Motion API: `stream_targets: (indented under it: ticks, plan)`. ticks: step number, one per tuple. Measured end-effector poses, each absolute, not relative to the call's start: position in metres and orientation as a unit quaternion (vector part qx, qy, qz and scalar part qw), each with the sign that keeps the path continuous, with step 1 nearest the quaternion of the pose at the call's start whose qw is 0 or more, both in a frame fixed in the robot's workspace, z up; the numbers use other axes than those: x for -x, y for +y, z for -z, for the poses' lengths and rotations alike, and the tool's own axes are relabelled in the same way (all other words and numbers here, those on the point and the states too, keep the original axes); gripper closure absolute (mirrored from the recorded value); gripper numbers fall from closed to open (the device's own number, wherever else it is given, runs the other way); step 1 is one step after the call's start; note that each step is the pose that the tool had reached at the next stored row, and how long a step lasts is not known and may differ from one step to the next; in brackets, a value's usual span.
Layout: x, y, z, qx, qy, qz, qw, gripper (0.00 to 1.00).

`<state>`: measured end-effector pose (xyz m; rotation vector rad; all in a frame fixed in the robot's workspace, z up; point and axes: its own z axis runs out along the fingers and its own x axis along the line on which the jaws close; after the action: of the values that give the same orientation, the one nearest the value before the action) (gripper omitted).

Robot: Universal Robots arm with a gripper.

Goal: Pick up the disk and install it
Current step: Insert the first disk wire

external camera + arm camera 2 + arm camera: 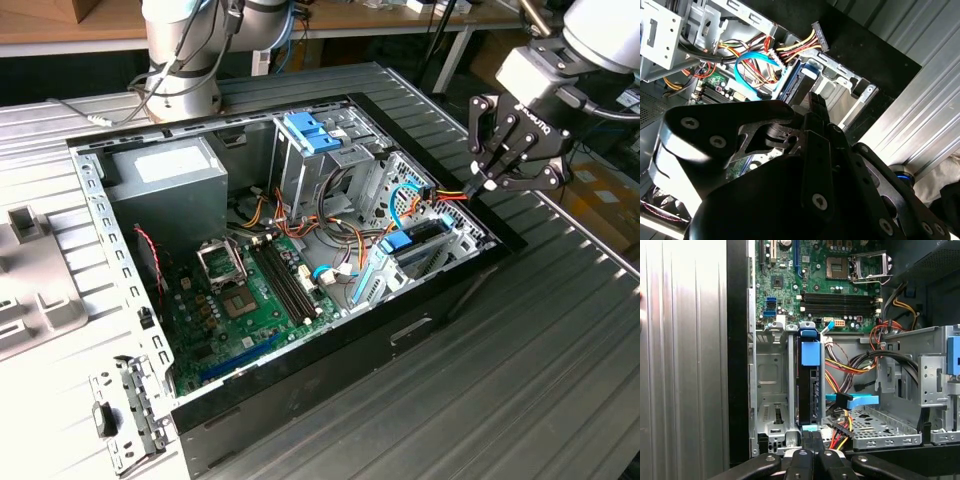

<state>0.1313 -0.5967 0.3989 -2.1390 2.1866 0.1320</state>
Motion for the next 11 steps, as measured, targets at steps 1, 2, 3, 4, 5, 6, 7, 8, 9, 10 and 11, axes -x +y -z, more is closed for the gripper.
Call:
stream_targets:
  ticks: [1,2,3,4,5,6,7,8,9,10,11]
  plan:
    - [-0.1325,-0.5967,-0.3986,0.698,0.714,-0.043,0.040,0.89]
    - [-0.1341,-0.5965,-0.3983,0.698,0.714,-0.043,0.040,0.89]
    - [-0.1354,-0.5963,-0.3982,0.698,0.714,-0.043,0.040,0.89]
    - [-0.1370,-0.5961,-0.3979,0.698,0.714,-0.043,0.040,0.89]
    - [-0.1381,-0.5960,-0.3978,0.698,0.714,-0.043,0.040,0.89]
    - [-0.1390,-0.5958,-0.3976,0.698,0.714,-0.043,0.040,0.89]
    - [-0.1398,-0.5957,-0.3975,0.698,0.714,-0.043,0.040,0.89]
    - [-0.1399,-0.5957,-0.3975,0.698,0.714,-0.043,0.040,0.89]
    - [-0.1400,-0.5957,-0.3975,0.698,0.713,-0.043,0.040,0.89]
    - [-0.1400,-0.5957,-0.3975,0.698,0.714,-0.043,0.040,0.89]
    - [-0.1401,-0.5957,-0.3975,0.698,0.714,-0.043,0.040,0.89]
